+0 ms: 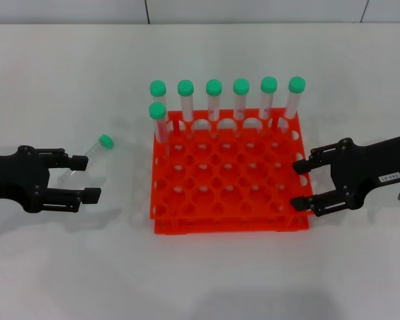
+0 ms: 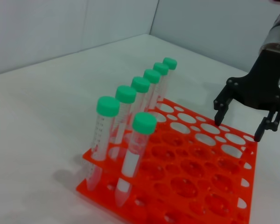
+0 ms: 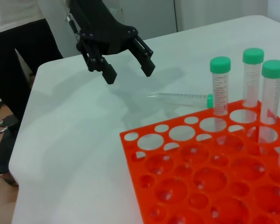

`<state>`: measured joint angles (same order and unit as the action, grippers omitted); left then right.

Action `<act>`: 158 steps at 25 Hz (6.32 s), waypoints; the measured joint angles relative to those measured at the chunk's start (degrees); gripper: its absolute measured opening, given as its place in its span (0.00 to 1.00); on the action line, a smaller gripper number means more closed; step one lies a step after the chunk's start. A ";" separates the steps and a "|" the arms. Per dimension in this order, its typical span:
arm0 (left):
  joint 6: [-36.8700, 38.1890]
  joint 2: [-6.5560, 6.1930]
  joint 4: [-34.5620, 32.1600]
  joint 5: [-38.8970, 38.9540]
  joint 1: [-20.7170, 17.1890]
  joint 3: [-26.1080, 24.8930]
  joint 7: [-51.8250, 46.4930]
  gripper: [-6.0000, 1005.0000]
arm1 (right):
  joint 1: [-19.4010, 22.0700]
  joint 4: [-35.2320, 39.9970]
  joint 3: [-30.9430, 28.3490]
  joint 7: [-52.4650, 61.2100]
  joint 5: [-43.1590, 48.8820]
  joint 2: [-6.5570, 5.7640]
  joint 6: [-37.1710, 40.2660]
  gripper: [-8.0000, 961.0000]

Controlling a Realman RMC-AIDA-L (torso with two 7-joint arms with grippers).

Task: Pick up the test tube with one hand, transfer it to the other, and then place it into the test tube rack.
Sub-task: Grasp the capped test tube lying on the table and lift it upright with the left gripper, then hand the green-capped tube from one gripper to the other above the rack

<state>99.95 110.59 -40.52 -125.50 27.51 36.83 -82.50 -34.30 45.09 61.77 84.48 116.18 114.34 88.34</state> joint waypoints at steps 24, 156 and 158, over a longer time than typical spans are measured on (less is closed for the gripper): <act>0.60 1.36 -6.09 -0.22 -0.78 0.04 -7.44 0.76 | 1.95 0.26 -5.89 -4.71 -0.59 -0.06 3.80 0.72; -13.63 5.48 2.57 20.37 11.30 18.44 -0.85 0.23 | 1.76 0.17 2.73 -9.09 -10.54 1.25 0.93 0.72; -13.75 5.45 2.60 19.72 11.63 18.45 -0.89 0.23 | 1.78 0.16 2.74 -9.20 -10.63 1.25 0.92 0.72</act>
<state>86.20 116.04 -37.91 -105.78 39.14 55.29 -83.40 -32.52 45.26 64.51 75.28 105.54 115.60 89.27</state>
